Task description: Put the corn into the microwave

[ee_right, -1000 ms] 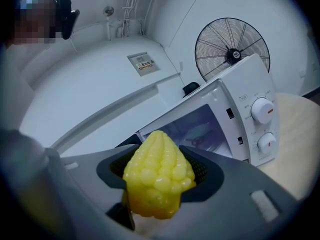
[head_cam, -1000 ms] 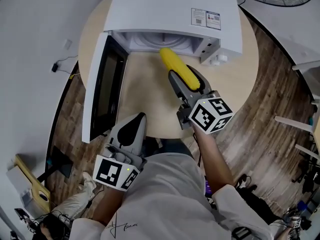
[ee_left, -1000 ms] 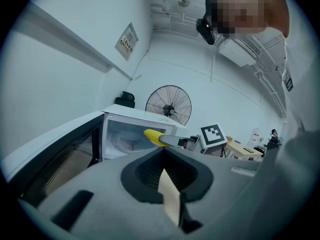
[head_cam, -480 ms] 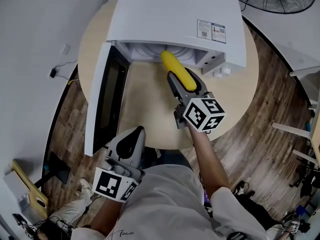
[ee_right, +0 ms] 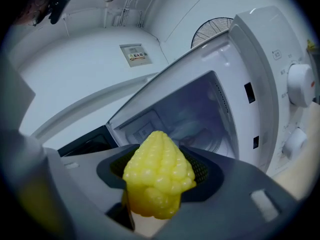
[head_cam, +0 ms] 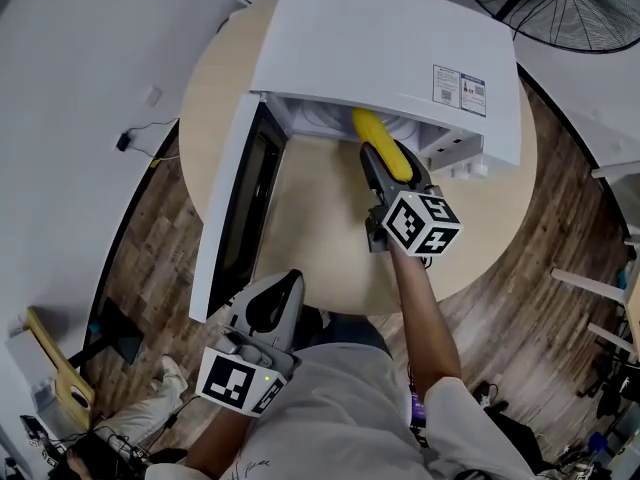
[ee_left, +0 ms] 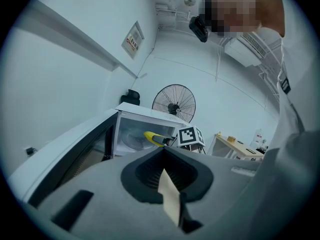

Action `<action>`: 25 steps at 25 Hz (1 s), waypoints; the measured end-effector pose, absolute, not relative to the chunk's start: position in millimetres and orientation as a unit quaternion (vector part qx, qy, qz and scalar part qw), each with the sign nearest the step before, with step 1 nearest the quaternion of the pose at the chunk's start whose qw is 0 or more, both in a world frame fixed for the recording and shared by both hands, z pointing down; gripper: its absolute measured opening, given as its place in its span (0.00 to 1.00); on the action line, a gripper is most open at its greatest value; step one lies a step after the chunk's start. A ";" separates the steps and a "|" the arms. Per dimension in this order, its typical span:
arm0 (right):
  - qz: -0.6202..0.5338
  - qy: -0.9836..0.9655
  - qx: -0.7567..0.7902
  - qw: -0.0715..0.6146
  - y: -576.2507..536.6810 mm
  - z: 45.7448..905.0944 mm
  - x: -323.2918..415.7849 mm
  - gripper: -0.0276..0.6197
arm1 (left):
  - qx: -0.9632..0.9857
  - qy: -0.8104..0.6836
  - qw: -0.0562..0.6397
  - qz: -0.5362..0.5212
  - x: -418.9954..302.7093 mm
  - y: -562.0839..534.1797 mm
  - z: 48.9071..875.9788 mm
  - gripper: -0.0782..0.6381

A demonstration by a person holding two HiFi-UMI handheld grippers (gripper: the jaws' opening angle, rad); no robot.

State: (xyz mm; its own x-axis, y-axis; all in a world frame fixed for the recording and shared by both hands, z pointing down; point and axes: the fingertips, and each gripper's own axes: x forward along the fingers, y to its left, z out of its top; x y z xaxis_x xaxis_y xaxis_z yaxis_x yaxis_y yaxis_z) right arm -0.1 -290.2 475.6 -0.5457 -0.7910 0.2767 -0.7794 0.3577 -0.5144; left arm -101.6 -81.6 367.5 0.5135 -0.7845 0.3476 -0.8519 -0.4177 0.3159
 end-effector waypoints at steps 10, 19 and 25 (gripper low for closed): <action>-0.301 0.814 -0.497 -0.004 -318.0 493.0 -7.2 0.45 | 0.837 -0.486 0.238 0.082 -115.9 -86.9 373.5 0.10; -0.277 0.810 -0.515 -0.032 -347.4 506.4 -13.7 0.45 | 0.841 -0.478 0.238 0.088 -116.8 -91.8 379.0 0.10; -0.271 0.804 -0.526 -0.056 -362.5 514.6 -17.3 0.45 | 0.829 -0.493 0.250 0.088 -132.2 -84.0 386.2 0.10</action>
State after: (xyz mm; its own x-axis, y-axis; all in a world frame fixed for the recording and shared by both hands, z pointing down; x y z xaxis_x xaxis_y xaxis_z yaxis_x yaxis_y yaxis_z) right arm -17.3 -362.5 514.6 -0.4405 -0.8159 0.3746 -0.8763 0.3000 -0.3770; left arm -132.2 -84.0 386.2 0.4984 -0.7726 0.3934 -0.8611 -0.3886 0.3278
